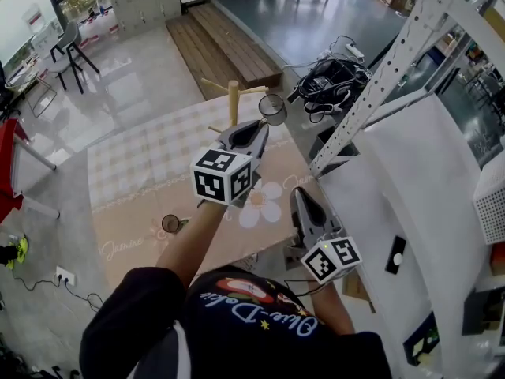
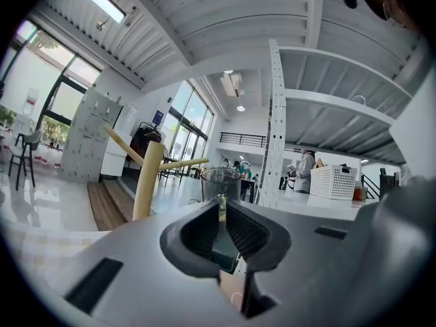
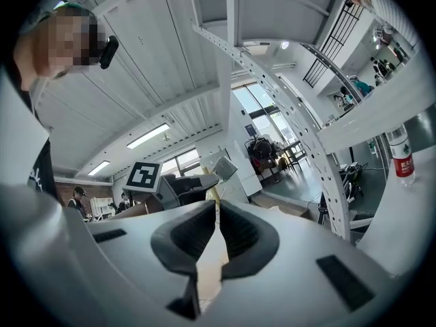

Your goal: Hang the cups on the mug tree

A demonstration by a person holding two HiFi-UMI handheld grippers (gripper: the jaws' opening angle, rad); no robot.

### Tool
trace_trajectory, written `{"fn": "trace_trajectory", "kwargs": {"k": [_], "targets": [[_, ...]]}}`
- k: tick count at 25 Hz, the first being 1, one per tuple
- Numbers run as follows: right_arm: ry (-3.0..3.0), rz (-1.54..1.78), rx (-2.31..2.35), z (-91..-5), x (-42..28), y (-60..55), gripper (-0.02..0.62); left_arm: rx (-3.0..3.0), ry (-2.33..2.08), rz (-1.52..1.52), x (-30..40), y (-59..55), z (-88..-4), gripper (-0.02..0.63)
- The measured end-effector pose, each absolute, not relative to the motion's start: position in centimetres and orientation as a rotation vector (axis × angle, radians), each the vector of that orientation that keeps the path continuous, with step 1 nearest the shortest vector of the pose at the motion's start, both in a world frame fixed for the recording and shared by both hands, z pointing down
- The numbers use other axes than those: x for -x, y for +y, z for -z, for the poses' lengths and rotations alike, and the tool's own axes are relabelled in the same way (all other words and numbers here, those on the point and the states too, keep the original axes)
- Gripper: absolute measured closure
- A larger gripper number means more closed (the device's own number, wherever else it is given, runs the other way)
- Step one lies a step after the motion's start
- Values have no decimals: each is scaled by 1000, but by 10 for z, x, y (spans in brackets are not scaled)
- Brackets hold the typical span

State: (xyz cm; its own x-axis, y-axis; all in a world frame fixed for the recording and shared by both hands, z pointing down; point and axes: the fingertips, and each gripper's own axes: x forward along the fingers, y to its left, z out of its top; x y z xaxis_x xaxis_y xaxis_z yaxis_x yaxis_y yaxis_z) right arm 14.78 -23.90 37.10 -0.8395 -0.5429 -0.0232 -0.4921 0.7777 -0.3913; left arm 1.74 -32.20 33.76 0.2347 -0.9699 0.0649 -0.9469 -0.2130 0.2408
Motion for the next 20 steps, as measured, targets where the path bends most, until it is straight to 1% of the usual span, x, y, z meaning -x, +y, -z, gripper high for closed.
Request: {"fn": "trace_trajectory", "kwargs": {"k": [20], "targets": [[2828, 549, 855, -369, -153, -246, 569, -2174, -1645, 407, -9, -332, -334, 568]]}}
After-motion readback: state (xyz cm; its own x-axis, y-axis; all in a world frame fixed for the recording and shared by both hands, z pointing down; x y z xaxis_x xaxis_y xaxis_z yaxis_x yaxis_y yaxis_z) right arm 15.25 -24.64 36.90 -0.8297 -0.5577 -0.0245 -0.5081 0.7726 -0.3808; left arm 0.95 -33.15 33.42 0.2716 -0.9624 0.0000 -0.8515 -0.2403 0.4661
